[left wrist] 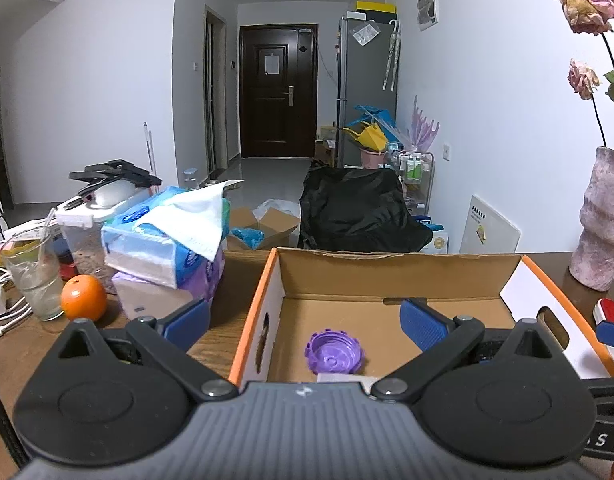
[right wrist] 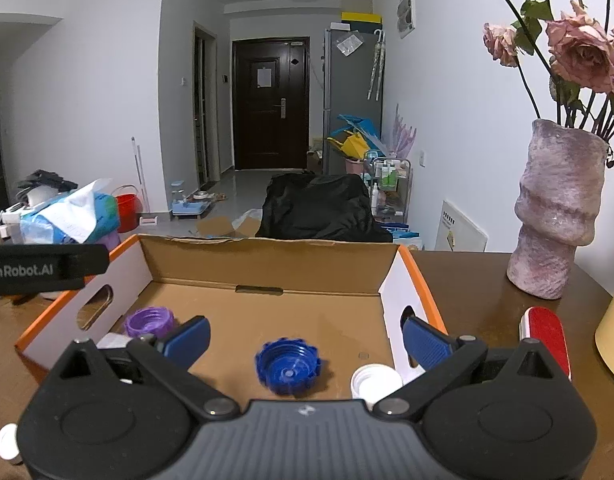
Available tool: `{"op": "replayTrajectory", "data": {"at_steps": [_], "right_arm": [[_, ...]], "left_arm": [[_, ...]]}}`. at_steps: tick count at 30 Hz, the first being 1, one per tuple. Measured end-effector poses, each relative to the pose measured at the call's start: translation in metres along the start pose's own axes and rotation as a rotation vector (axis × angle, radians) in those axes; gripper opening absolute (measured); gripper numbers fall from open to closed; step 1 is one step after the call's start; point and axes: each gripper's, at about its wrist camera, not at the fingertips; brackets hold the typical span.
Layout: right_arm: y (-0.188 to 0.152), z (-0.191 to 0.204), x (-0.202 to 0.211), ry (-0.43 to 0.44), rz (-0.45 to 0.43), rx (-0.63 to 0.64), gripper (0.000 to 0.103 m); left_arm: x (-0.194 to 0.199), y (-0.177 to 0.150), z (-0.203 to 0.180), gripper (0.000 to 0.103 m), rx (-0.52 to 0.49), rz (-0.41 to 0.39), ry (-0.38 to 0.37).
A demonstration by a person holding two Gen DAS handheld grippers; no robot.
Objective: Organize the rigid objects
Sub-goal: 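Lift both open tools out of the box back toward the table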
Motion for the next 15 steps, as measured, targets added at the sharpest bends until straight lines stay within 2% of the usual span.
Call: {"op": "replayTrajectory", "data": {"at_steps": [15], "right_arm": [[-0.015,0.004,0.04,0.019,-0.007,0.011,0.103]], "left_arm": [[0.035,-0.018,0.019,0.103,0.023,0.02,0.014]]}}
Point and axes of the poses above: each gripper's, at about its wrist camera, not at the fingertips, and x roughly against the way its jaws point, z to its left, y to its top, and after that the axes turned 2 degrees about -z, right-handed
